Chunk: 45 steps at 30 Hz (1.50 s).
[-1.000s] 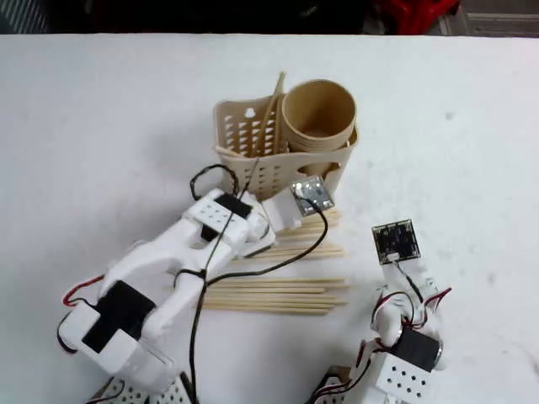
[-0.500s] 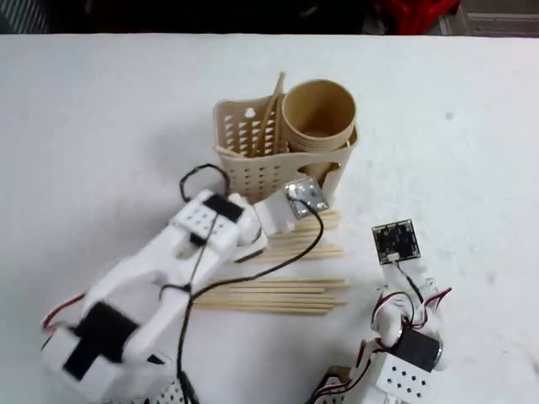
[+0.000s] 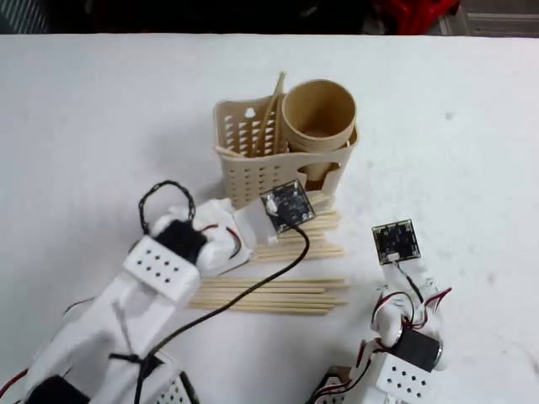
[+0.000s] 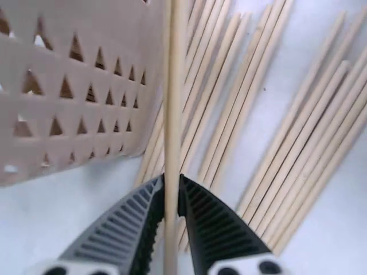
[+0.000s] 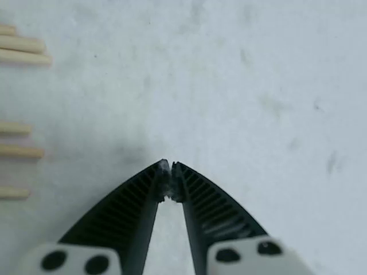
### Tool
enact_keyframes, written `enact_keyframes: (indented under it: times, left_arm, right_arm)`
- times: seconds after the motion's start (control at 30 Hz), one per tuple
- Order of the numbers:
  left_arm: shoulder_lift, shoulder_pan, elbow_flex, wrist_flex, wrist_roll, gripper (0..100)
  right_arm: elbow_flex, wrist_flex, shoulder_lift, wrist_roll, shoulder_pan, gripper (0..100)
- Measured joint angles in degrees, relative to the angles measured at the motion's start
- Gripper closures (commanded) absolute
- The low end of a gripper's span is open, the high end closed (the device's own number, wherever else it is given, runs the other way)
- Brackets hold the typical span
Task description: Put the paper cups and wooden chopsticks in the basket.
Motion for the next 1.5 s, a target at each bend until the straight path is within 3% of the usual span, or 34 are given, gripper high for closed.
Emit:
enact_keyframes:
  times: [0.8,0.93,1.17,1.3,1.5]
  left_arm:
    - [-24.4,0.0,-2.5,11.0,2.8,98]
    - [-25.6,3.3,-0.6,11.6,2.8,98]
    - [-25.8,6.1,18.2,-1.8,2.8,97]
    - [-25.6,6.2,19.7,-3.3,2.8,90]
    - [-16.1,6.2,19.5,-6.6,2.8,90]
  right_arm:
    - [0.0,0.0,0.0,0.0,0.0,98.1]
    - [0.0,0.0,0.0,0.0,0.0,98.1]
    - [0.0,0.0,0.0,0.0,0.0,98.1]
    - [0.0,0.0,0.0,0.0,0.0,98.1]
    - [0.0,-1.0,0.0,0.0,0.2,98.1]
